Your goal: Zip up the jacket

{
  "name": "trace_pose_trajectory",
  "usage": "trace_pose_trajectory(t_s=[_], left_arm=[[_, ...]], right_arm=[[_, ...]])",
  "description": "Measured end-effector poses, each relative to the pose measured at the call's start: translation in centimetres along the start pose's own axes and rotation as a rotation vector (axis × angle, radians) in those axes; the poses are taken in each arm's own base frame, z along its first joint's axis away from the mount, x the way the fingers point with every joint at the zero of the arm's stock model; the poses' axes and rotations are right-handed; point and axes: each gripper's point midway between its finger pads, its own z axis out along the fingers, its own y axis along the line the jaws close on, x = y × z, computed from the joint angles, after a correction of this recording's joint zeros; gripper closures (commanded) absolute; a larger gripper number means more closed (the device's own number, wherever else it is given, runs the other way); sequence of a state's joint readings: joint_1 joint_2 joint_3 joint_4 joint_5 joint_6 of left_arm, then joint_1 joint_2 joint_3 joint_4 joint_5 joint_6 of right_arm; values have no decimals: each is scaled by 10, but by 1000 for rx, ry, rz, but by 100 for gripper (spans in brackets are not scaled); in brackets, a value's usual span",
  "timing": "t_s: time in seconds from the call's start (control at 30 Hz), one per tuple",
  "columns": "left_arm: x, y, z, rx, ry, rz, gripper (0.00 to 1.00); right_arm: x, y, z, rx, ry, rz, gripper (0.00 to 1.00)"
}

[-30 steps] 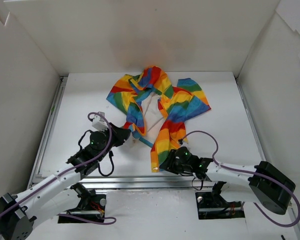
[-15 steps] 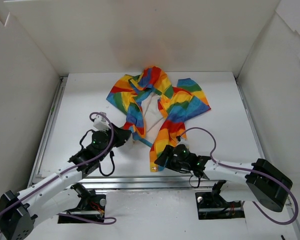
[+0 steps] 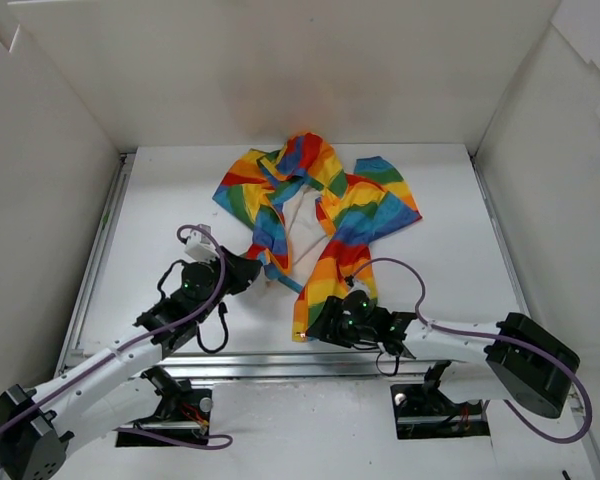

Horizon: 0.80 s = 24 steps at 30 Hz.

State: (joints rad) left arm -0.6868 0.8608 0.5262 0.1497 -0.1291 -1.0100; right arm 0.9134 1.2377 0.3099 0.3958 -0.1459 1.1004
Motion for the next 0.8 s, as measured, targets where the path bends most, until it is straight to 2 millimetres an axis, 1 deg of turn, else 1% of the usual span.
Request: trace_pose_trajectory(t_s=[0.03,0.1,0.13,0.17,0.23,0.3,0.33,0.4,0.5,0.63,0.73,0.77,0.8], left_arm=[[0,0,0,0,0,0,100],[-1,0,-1,1,-1,-1,100],[-1,-1,-1,2,-2,-1,100],[-1,-1,-1,2,-3,-1,100],[-1,0,-1,0,-3,0,100],[-1,0,-1,-1,-3,0,100],[-1,0,-1,-1,-3,0,100],[0,1,-1,-5,0,1,100],[1,2,0,-10,4,2,100],[4,4,1,-15,13,0,100],[4,3,2,-10,19,-18,100],[3,3,2,-8,20,-24,100],[3,2,2,-6,20,-29,100]], right_arm=[[0,2,0,-1,2,-2,53],[-1,3,2,5,2,-3,59],[-1,3,3,10,3,-2,63],[-2,2,5,17,2,-3,76],[-2,-2,9,42,2,-2,83],[-5,-1,14,52,-3,1,88],[-6,0,16,54,-5,2,93],[-8,1,21,55,-10,1,99],[-10,5,24,42,-19,1,100],[-13,3,22,38,-39,-16,100],[-18,-4,11,27,-68,-47,100],[-23,-2,6,10,-86,-58,100],[-30,4,-1,-18,-107,-68,100]])
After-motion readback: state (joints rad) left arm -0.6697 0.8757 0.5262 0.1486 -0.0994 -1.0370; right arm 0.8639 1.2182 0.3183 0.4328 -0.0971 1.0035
